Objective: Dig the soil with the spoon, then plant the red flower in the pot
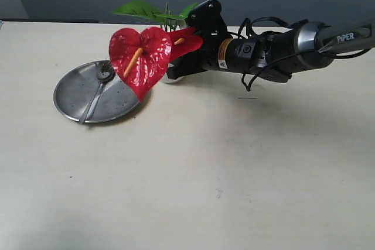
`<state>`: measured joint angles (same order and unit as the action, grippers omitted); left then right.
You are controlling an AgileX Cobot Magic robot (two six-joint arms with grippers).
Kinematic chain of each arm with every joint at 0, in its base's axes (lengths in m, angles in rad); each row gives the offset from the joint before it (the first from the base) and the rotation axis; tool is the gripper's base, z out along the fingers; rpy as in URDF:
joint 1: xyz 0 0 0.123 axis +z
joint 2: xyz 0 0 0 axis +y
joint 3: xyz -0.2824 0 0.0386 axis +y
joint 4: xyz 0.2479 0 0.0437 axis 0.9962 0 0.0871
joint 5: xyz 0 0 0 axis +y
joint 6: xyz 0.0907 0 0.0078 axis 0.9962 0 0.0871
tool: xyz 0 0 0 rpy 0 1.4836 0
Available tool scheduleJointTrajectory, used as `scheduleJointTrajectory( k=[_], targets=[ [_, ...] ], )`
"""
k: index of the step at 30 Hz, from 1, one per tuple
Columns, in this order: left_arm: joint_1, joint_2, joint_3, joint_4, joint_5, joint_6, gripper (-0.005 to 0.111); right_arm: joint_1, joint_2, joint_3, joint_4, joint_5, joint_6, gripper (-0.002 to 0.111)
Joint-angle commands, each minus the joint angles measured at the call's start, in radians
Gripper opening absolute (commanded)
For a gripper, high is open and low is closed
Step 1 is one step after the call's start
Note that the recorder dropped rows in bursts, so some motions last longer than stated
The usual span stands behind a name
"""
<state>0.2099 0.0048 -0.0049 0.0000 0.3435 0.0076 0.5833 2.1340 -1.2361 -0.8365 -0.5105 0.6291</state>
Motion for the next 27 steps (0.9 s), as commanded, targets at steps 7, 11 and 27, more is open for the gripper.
scheduleJointTrajectory(
  k=[7,11,27],
  targets=[
    [-0.005,-0.005,0.005,0.000,-0.009,-0.001,0.000,-0.002,-0.059,-0.006,-0.004,0.062,-0.001,0.038],
    [-0.005,-0.005,0.005,0.000,-0.009,-0.001,0.000,-0.002,-0.084,-0.006,-0.009,0.063,-0.001,0.038],
    [-0.005,-0.005,0.005,0.000,-0.009,-0.001,0.000,-0.002,-0.090,-0.006,-0.033,0.071,-0.011,0.039]
  ],
)
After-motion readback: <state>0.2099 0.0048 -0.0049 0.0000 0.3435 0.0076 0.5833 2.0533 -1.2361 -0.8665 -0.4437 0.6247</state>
